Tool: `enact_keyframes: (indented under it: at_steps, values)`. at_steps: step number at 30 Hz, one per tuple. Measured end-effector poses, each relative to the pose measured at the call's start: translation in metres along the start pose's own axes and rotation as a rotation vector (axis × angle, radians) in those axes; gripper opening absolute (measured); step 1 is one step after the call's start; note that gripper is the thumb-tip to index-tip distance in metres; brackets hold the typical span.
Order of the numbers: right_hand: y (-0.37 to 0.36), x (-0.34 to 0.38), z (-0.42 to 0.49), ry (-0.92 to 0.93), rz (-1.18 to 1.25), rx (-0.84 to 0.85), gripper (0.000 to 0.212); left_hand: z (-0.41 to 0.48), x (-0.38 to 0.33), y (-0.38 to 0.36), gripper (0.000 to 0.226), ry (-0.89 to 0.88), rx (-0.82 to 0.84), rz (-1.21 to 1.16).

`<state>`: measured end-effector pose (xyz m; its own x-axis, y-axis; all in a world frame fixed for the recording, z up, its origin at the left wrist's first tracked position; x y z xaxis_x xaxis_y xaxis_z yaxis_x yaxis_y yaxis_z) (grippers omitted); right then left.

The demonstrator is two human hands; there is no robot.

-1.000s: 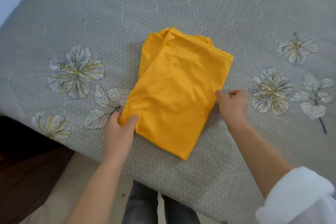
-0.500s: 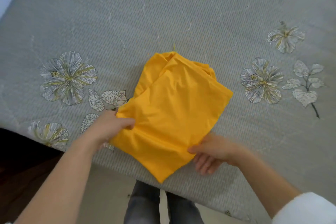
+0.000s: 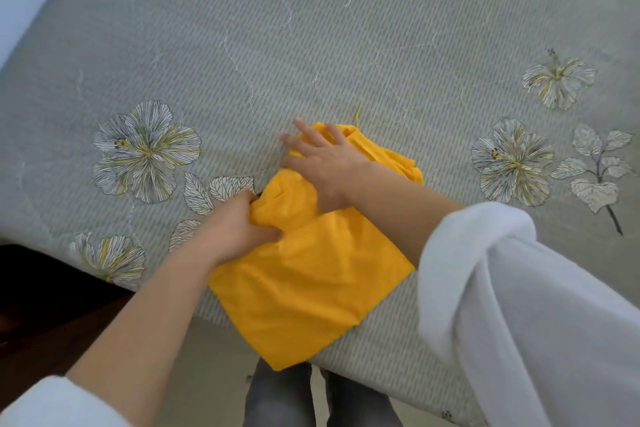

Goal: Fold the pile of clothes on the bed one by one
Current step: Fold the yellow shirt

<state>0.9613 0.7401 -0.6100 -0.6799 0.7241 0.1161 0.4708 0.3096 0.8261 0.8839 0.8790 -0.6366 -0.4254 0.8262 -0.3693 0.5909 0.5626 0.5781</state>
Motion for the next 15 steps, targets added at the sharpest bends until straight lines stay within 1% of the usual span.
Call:
enact_keyframes:
  at_steps: [2, 3, 5, 7, 9, 11, 15]
  values:
    - [-0.003, -0.016, 0.0, -0.014, -0.087, 0.019, 0.081, -0.002, 0.001, -0.002, 0.035, -0.062, 0.053, -0.038]
    - [-0.004, -0.023, -0.003, -0.022, -0.112, 0.017, 0.077, -0.003, 0.001, -0.002, 0.028, -0.081, 0.071, -0.054]
    - [-0.006, -0.034, -0.013, -0.031, -0.134, 0.012, 0.064, -0.007, 0.002, -0.002, 0.025, -0.088, 0.112, -0.103]
    - [-0.008, -0.041, -0.023, -0.076, -0.084, 0.024, 0.044, -0.01, 0.002, -0.001, 0.025, -0.094, 0.15, -0.108]
    - [-0.009, -0.045, -0.033, -0.149, 0.031, 0.049, 0.031, -0.013, 0.0, 0.001, 0.025, -0.105, 0.171, -0.05]
    - [-0.01, -0.046, -0.046, -0.199, 0.179, 0.063, 0.023, -0.016, -0.004, 0.005, 0.021, -0.122, 0.183, -0.001]
    - [-0.007, -0.048, -0.093, -0.296, 0.53, -0.035, 0.008, -0.037, -0.025, 0.022, 0.015, -0.187, 0.162, 0.032]
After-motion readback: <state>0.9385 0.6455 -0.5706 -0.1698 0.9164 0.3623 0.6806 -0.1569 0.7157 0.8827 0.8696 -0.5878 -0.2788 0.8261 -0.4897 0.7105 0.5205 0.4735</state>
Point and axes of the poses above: each hand's wrist, its own z-axis towards the middle knuckle, its own y-axis out of the back of the hand, x = y × z, the point moved 5 cm from there along z, towards the middle knuckle, and after that the axes turned 4 degrees about z, right-handed, at the moved point
